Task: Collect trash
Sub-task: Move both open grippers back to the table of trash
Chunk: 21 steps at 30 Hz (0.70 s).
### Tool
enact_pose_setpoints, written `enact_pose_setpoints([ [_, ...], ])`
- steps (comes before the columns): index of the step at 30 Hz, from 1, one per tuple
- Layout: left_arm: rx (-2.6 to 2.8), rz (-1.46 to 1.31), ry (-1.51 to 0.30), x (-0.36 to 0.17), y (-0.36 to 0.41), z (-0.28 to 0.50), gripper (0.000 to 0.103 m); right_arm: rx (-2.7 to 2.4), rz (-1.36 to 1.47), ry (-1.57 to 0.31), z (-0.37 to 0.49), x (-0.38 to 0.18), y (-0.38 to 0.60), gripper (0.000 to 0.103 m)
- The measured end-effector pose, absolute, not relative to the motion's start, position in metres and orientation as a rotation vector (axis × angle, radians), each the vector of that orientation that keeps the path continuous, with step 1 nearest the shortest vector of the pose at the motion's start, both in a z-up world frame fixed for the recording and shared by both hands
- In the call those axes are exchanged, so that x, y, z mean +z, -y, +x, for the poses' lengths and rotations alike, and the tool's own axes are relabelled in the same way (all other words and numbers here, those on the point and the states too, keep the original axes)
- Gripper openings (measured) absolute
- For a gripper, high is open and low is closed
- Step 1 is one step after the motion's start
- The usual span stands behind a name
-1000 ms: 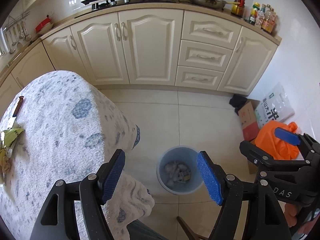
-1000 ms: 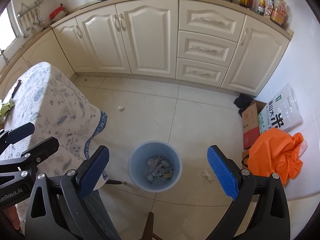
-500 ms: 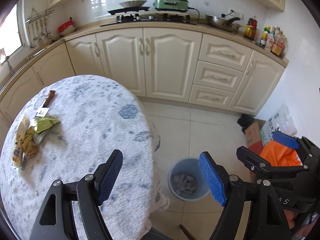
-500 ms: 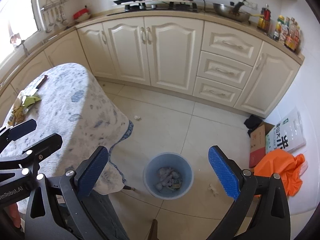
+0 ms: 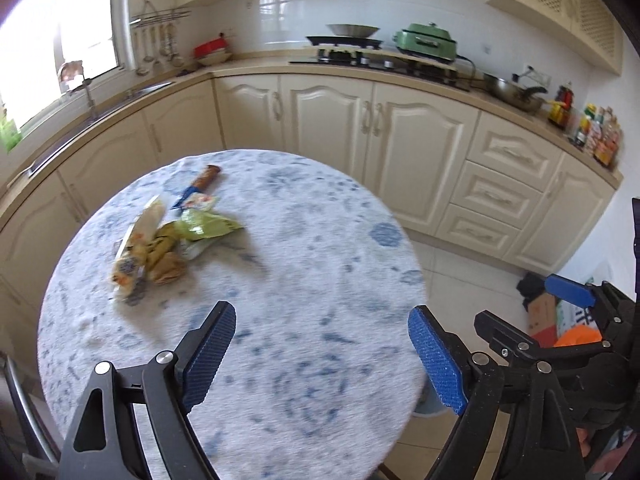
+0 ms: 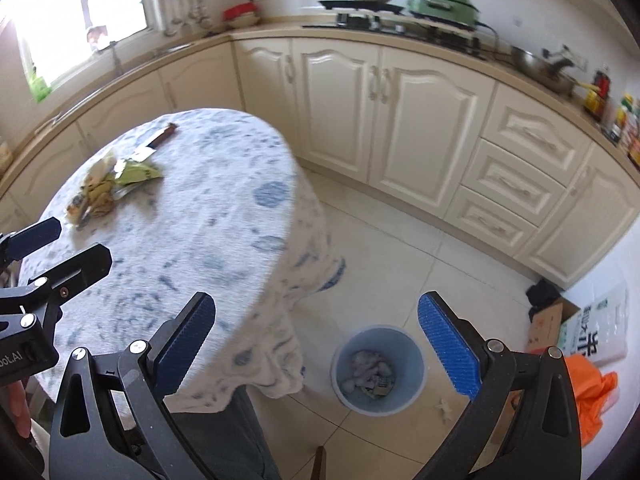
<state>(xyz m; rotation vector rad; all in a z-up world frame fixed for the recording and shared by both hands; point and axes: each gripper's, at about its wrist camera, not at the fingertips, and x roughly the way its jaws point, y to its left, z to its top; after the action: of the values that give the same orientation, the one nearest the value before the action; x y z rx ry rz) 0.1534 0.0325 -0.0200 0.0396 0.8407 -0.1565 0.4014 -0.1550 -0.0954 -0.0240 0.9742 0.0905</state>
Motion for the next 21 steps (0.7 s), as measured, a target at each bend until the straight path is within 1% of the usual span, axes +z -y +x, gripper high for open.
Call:
enact_pose_setpoints([
  [4, -0.089, 0.018, -0.837, -0.012, -0.055, 0.148, 0.087, 0.174, -0.055, -0.977, 0.412, -0.096, 0.119, 0.102],
  [12, 0.038, -0.033, -0.852, -0.003, -0.108, 0.143, 0.088, 0.307, -0.087, -1.003, 0.437, -0.104, 0.054, 0.102],
  [21, 0.114, -0.088, -0.902, -0.010, -0.164, 0.184, 0.088, 0.382, -0.108, -1.054, 0.476, -0.118, 0.001, 0.102],
])
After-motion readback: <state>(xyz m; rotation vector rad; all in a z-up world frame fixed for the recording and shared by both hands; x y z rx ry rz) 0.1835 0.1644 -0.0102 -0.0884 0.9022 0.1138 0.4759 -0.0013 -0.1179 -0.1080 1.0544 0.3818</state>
